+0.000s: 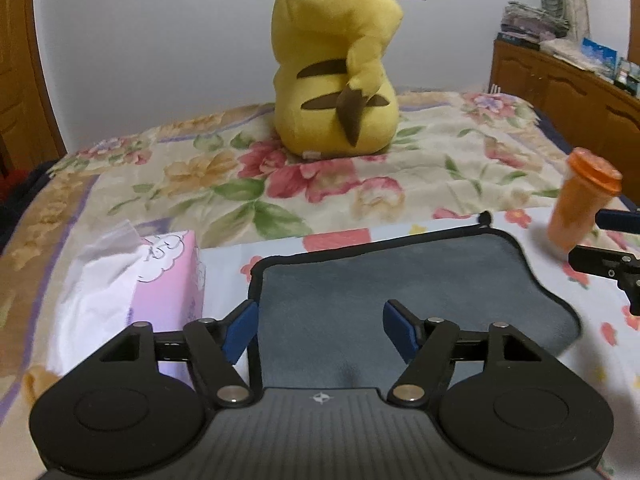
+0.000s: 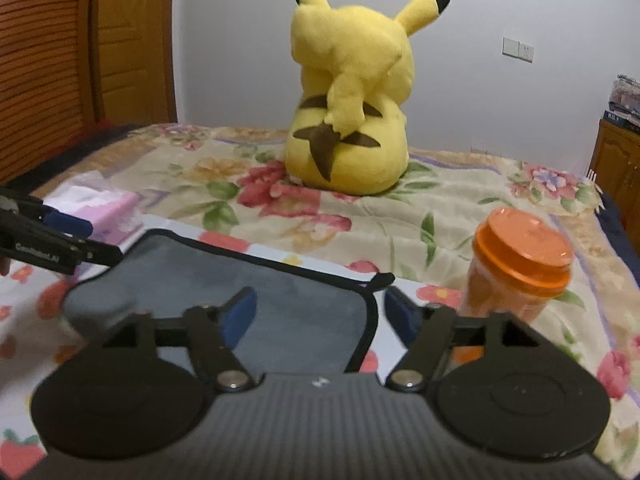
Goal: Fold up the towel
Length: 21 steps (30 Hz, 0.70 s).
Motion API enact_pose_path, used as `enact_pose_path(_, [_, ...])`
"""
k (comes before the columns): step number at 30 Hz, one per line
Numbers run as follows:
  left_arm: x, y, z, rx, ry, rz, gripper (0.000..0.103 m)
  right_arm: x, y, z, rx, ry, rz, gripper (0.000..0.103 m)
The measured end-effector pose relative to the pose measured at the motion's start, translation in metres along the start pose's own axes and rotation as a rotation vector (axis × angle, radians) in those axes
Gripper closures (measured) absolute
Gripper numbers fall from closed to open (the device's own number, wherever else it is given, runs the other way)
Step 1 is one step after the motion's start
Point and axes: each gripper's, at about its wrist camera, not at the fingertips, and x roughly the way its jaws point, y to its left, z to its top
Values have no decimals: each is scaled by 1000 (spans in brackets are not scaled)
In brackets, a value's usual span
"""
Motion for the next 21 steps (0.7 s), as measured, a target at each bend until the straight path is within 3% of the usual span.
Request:
enact_pose_path(5, [-37, -2, -2, -7, -19, 10, 14, -30, 7, 9, 11, -23, 0, 0])
enact_pose_path(12, [-77, 0, -5, 2, -44, 23, 2, -58, 22, 14, -1, -15, 3, 0])
enact_pose_path(21, [-118, -4, -13, 4, -61, 24, 0, -90, 38, 16, 0, -38, 2, 0])
